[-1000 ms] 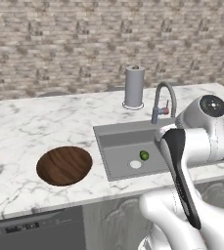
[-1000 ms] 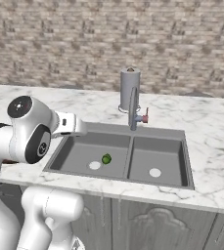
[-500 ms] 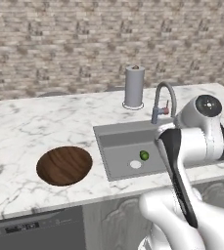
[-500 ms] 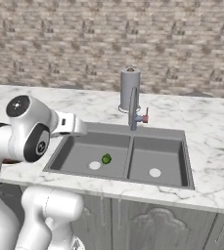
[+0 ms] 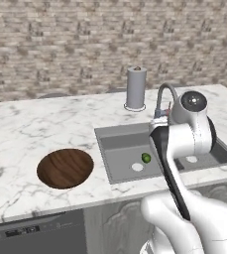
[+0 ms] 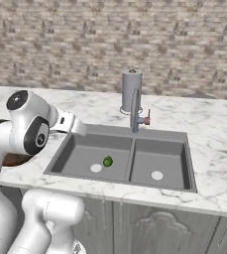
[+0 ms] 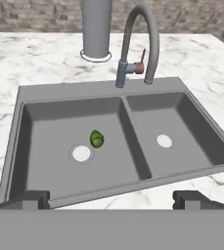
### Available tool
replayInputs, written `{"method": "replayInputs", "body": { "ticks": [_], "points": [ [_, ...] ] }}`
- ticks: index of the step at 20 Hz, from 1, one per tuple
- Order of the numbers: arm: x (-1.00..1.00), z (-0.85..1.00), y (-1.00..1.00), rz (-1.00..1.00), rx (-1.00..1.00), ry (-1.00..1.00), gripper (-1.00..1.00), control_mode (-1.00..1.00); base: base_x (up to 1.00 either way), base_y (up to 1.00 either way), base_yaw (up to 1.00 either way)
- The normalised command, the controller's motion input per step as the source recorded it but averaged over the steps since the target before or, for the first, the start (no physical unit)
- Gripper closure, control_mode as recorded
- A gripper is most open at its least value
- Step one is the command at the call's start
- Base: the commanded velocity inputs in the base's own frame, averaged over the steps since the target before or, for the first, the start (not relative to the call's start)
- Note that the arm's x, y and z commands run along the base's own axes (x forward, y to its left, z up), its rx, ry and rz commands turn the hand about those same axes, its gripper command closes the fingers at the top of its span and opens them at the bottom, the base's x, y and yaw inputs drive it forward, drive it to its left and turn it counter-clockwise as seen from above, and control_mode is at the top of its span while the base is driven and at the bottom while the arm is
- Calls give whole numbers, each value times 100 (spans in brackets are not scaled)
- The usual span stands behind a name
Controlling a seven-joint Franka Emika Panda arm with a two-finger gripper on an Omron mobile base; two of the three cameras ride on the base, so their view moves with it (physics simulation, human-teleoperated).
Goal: Pick the oranges from the cabinet and place them in one bowl. Pick the avocado from the sink and place it in the other bowl.
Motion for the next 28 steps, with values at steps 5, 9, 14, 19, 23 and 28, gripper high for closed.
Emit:
{"method": "replayInputs", "body": {
  "ticks": [5,9,14,19,23,28],
  "points": [
    [20,0,0,-1,20,2,-100,-100,0,0,0],
    [18,0,0,0,21,3,-100,-100,0,0,0],
    [21,-6,3,-2,5,0,-100,-100,0,0,0],
    [21,-5,10,-10,4,0,-100,-100,0,0,0],
    [23,-5,8,-13,4,0,-100,-100,0,0,0],
    [22,-6,5,-11,7,5,-100,-100,0,0,0]
  ]
}}
